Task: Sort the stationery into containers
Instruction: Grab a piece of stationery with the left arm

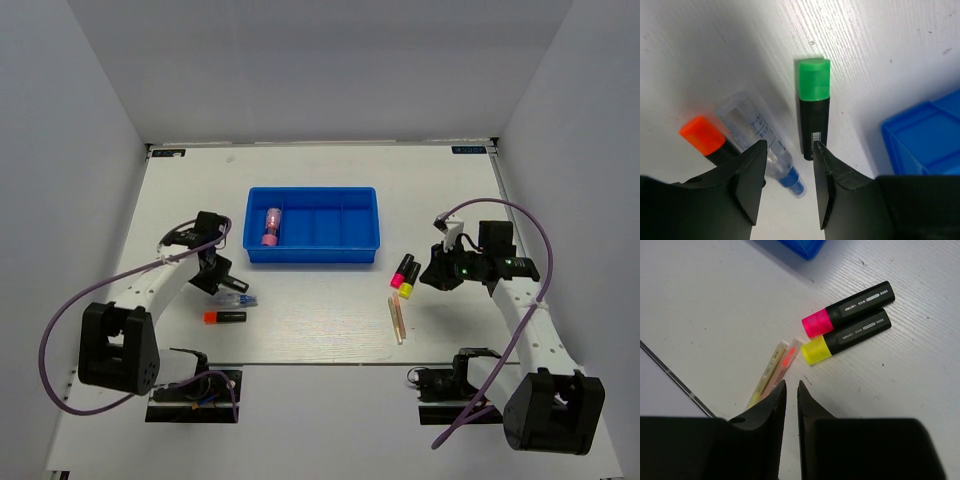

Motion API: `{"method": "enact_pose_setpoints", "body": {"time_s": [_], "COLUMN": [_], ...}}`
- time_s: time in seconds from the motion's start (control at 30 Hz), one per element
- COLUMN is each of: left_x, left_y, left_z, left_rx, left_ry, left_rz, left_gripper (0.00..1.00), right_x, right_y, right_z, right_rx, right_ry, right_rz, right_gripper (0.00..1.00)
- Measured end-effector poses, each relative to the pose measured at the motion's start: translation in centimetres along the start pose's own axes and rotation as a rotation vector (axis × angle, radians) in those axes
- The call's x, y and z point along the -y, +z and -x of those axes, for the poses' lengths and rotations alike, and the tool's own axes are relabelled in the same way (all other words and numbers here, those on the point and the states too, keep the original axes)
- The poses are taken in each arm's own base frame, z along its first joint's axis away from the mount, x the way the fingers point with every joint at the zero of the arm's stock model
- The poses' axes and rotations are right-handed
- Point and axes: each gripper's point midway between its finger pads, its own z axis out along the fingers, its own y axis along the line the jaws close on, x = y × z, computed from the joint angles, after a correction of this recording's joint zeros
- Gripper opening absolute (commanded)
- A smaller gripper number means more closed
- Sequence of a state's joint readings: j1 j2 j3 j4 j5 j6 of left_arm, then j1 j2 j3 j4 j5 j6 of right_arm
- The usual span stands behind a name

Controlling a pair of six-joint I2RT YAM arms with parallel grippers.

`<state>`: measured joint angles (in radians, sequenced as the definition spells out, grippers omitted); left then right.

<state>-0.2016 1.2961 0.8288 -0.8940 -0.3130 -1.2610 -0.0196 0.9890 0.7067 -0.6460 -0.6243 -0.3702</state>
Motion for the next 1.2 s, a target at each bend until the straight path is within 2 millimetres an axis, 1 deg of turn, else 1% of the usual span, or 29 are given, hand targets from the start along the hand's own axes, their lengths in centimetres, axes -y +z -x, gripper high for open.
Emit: {"method": "enact_pose_setpoints", "body": {"time_s": [0.1, 0.3, 0.47, 0.77, 0.83, 0.97, 1.0, 1.07, 1.1, 1.17, 1.2], "left_x": [0.4, 1.4, 1.9, 1.0, 1.0, 0.9, 0.8, 1.0, 1.0, 1.0, 1.0], "left_y": [1.0, 2.8, 3.7, 5.3, 5.4, 5.6, 5.6, 5.6, 5.6, 5.7, 5.6], "left_z": [-0.3, -0.4, -0.3, -0.4, -0.3, -0.2, -0.2, -0.1, -0.1, 0.0, 0.0], "left_rx": [-0.018, -0.041, -0.044, -0.060, -0.061, -0.062, -0.065, -0.069, -0.071, -0.078, -0.082], "left_ry": [-0.022, -0.035, -0.035, -0.038, -0.035, -0.024, -0.021, -0.017, -0.016, -0.019, -0.019], "left_rz": [0.012, 0.032, 0.046, 0.109, 0.114, 0.129, 0.135, 0.135, 0.138, 0.142, 0.141], "left_gripper": [0.55, 0.55, 0.54, 0.54, 0.54, 0.43, 0.34, 0.24, 0.15, 0.08, 0.02], "right_x": [0.0, 0.0, 0.0, 0.0, 0.0, 0.0, 0.0, 0.0, 0.0, 0.0, 0.0], "right_y": [0.0, 0.0, 0.0, 0.0, 0.0, 0.0, -0.1, -0.1, -0.1, -0.2, -0.2], "right_z": [0.0, 0.0, 0.0, 0.0, 0.0, 0.0, 0.0, 0.0, 0.0, 0.1, 0.1], "right_rx": [0.001, 0.000, -0.001, -0.001, -0.001, -0.001, 0.000, 0.001, 0.003, 0.007, 0.008], "right_ry": [-0.001, -0.006, -0.007, -0.011, -0.011, -0.011, -0.012, -0.013, -0.014, -0.017, -0.019], "right_rz": [-0.001, -0.001, -0.001, -0.001, -0.001, -0.001, -0.001, -0.002, -0.003, -0.005, -0.006], "right_gripper": [0.18, 0.18, 0.18, 0.18, 0.18, 0.17, 0.17, 0.17, 0.17, 0.17, 0.17]}}
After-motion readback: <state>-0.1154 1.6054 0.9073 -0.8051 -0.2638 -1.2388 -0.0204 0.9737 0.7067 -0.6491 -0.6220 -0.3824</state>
